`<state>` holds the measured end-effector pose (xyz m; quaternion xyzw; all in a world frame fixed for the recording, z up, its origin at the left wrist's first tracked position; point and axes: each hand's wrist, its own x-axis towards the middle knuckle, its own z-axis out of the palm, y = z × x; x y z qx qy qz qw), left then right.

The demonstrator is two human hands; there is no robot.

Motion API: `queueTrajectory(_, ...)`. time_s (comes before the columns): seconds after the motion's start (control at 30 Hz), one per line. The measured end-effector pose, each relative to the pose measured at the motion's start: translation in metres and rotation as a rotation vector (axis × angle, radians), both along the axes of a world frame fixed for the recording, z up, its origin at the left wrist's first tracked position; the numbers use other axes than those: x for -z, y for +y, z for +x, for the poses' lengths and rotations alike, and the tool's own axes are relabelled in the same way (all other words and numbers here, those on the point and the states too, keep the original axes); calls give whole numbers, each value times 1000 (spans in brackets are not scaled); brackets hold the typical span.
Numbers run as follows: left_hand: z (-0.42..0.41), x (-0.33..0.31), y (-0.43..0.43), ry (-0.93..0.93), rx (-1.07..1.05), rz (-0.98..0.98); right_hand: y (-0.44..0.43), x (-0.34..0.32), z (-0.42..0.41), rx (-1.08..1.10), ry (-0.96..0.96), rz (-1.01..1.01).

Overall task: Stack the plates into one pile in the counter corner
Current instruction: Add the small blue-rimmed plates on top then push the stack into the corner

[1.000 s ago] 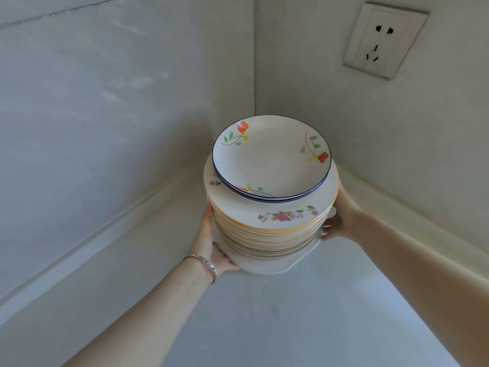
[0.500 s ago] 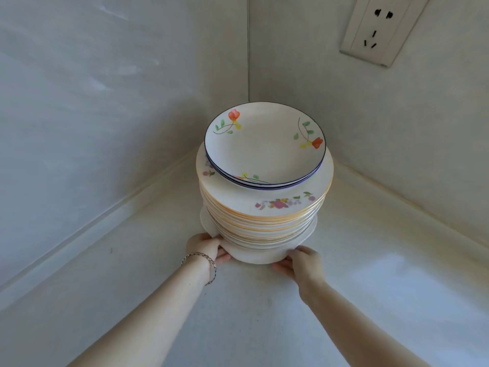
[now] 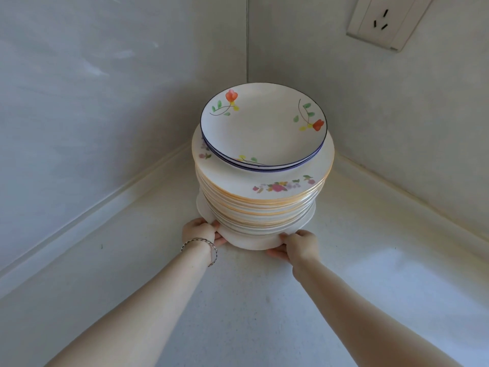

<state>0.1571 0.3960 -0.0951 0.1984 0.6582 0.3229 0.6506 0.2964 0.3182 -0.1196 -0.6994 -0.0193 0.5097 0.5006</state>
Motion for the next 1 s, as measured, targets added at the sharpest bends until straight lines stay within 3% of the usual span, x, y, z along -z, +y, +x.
queueTrajectory(0.53,32,7,70,-23,-70,47,78,-7,32,1,-18,9)
queueTrajectory(1.0,28,12,79,-16,-20,50,82,-2,43,55,-22,15)
